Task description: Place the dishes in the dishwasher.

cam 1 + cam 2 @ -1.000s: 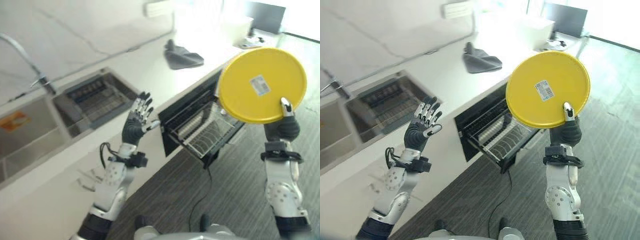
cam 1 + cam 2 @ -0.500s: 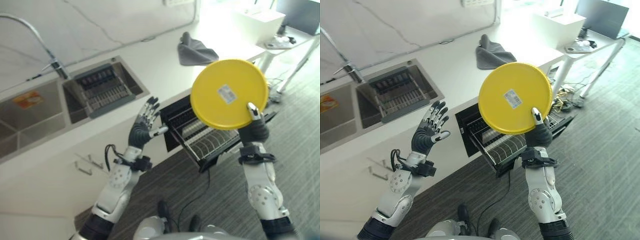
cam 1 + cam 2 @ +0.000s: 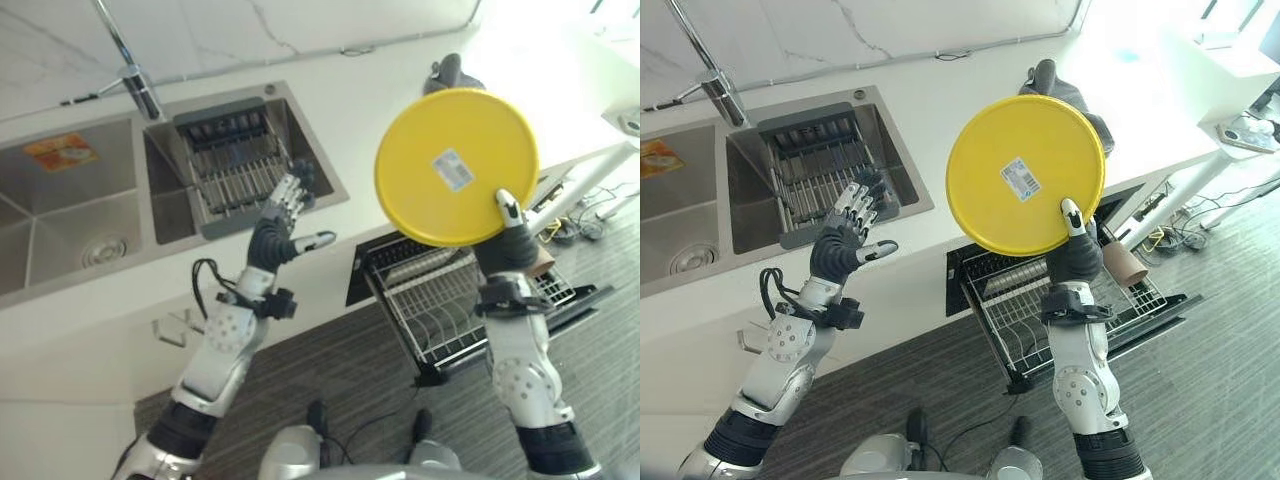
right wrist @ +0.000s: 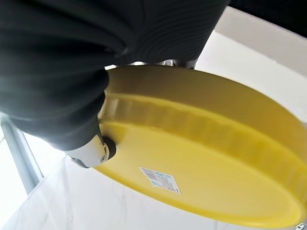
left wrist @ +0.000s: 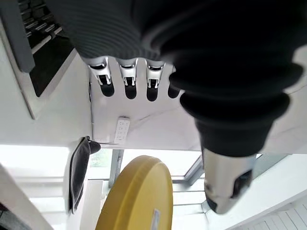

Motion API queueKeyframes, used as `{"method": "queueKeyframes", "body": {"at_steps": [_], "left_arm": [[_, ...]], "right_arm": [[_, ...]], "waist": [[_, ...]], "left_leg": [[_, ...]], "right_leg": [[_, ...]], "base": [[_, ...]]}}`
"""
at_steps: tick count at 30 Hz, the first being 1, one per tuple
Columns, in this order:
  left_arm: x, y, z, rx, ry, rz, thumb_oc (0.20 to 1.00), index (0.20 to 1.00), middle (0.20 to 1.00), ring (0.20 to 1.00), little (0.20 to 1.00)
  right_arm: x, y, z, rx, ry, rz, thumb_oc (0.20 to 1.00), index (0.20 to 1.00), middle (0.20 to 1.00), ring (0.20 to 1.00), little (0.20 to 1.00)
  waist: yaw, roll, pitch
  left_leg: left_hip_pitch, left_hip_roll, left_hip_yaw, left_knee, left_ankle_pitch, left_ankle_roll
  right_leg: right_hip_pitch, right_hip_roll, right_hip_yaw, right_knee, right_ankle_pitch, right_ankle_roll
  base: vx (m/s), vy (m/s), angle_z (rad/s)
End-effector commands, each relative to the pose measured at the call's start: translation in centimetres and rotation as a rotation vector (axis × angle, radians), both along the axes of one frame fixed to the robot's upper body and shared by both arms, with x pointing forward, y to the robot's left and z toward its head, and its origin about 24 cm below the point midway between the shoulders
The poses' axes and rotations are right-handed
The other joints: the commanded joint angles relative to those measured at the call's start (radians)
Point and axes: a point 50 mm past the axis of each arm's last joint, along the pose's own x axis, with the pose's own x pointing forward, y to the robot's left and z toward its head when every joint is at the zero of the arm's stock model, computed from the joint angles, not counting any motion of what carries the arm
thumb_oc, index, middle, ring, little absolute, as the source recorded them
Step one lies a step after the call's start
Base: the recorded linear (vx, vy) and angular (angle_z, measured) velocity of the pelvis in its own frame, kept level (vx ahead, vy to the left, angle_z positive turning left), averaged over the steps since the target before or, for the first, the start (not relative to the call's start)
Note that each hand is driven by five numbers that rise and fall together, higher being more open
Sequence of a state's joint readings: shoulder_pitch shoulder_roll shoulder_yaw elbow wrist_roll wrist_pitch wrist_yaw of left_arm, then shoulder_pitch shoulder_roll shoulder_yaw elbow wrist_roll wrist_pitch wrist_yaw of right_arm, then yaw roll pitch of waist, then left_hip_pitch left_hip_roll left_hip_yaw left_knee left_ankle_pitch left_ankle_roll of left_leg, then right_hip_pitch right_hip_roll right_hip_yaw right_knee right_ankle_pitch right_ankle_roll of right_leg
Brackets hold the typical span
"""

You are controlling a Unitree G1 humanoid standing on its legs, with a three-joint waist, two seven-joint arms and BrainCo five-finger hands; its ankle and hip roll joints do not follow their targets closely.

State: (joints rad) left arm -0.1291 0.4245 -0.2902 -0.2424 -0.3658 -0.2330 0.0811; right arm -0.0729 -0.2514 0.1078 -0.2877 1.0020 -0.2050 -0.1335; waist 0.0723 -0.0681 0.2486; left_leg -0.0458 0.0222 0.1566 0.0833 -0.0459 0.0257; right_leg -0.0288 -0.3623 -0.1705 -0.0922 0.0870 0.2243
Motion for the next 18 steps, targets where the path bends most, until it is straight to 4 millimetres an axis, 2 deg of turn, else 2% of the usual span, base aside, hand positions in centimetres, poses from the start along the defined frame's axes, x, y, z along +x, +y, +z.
{"method": "queueKeyframes", "body": {"at_steps": [1,2,4,5,7,9,10,14,16,18], "left_arm": [[-1.5,-0.4,3.5,0.074,-0.218,-0.071,1.000,1.000,1.000,1.000,1.000],[-1.6,-0.3,3.5,0.092,-0.215,-0.086,1.000,1.000,1.000,1.000,1.000],[-1.9,-0.3,2.9,0.100,-0.184,-0.087,1.000,1.000,1.000,1.000,1.000],[-1.9,-0.3,2.9,0.094,-0.183,-0.086,1.000,1.000,1.000,1.000,1.000],[-2.1,-0.3,2.6,0.055,-0.159,-0.072,1.000,1.000,1.000,1.000,1.000],[-2.1,-0.7,2.6,0.048,-0.163,-0.062,1.000,1.000,1.000,1.000,1.000],[-2.1,-0.5,2.8,0.021,-0.173,-0.042,1.000,1.000,1.000,1.000,1.000],[-2.1,0.1,3.2,-0.015,-0.197,-0.013,1.000,1.000,1.000,1.000,1.000],[-1.8,0.6,3.2,-0.040,-0.193,0.007,1.000,1.000,1.000,1.000,1.000],[-1.6,1.7,2.4,-0.061,-0.141,0.039,1.000,1.000,1.000,1.000,1.000]], "right_arm": [[-1.3,-0.4,4.1,0.106,-0.257,-0.018,0.200,0.200,0.200,0.200,0.200],[-1.3,-0.3,3.9,0.126,-0.247,-0.012,0.200,0.200,0.200,0.200,0.200],[-1.2,-0.2,3.8,0.124,-0.201,0.005,0.200,0.200,0.200,0.200,0.200],[-1.1,-0.2,3.9,0.125,-0.198,0.009,0.200,0.200,0.200,0.200,0.200],[-1.0,0.0,4.1,0.102,-0.203,0.008,0.200,0.200,0.200,0.200,0.200],[-1.1,0.0,4.5,0.077,-0.222,0.000,0.200,0.200,0.200,0.200,0.200],[-1.2,-0.2,4.8,0.007,-0.242,-0.030,0.200,0.200,0.200,0.200,0.200],[-1.7,-1.1,5.3,-0.179,-0.276,-0.163,0.200,0.200,0.200,0.200,0.200],[-1.7,-1.8,5.5,-0.325,-0.290,-0.264,0.200,0.200,0.200,0.200,0.200],[-2.0,-2.6,5.7,-0.511,-0.317,-0.373,0.200,0.200,0.200,0.200,0.200]], "waist": [[-0.045,-0.033,-0.023],[-0.048,-0.035,-0.022],[-0.040,-0.035,-0.035],[-0.040,-0.033,-0.036],[-0.041,-0.019,-0.040],[-0.045,-0.008,-0.042],[-0.056,0.017,-0.051],[-0.079,0.042,-0.070],[-0.091,0.052,-0.081],[-0.094,0.058,-0.094]], "left_leg": [[-0.047,0.084,-0.065,0.139,-0.130,-0.055],[-0.055,0.101,-0.094,0.157,-0.140,-0.057],[-0.035,0.152,-0.112,0.121,-0.107,-0.085],[-0.029,0.160,-0.110,0.110,-0.099,-0.088],[0.000,0.198,-0.112,0.021,-0.041,-0.107],[0.013,0.212,-0.115,-0.044,-0.003,-0.121],[0.047,0.227,-0.103,-0.151,0.054,-0.133],[0.048,0.242,-0.071,-0.171,0.072,-0.147],[0.051,0.248,-0.054,-0.171,0.072,-0.155],[0.065,0.251,-0.040,-0.171,0.067,-0.161]], "right_leg": [[0.026,0.084,0.089,0.021,0.053,-0.033],[0.036,0.100,0.125,0.024,0.021,-0.021],[0.041,0.126,0.100,0.005,-0.005,-0.017],[0.039,0.131,0.097,0.005,-0.007,-0.018],[0.034,0.162,0.088,0.005,-0.024,-0.036],[0.025,0.180,0.080,0.005,-0.030,-0.050],[0.019,0.193,0.072,0.005,-0.042,-0.061],[0.025,0.191,0.042,0.005,-0.053,-0.068],[0.035,0.182,0.014,0.005,-0.058,-0.069],[0.050,0.173,-0.005,0.005,-0.065,-0.065]], "base": [[0.04,-0.537,0.97],[0.08,-0.581,1.10],[0.07,-0.574,0.68],[0.02,-0.323,0.34],[-0.02,-0.270,0.22],[-0.08,-0.192,0.03],[-0.07,-0.092,-0.06],[-0.05,-0.011,0.05],[-0.04,-0.006,0.11],[0.01,0.011,0.11]]}}
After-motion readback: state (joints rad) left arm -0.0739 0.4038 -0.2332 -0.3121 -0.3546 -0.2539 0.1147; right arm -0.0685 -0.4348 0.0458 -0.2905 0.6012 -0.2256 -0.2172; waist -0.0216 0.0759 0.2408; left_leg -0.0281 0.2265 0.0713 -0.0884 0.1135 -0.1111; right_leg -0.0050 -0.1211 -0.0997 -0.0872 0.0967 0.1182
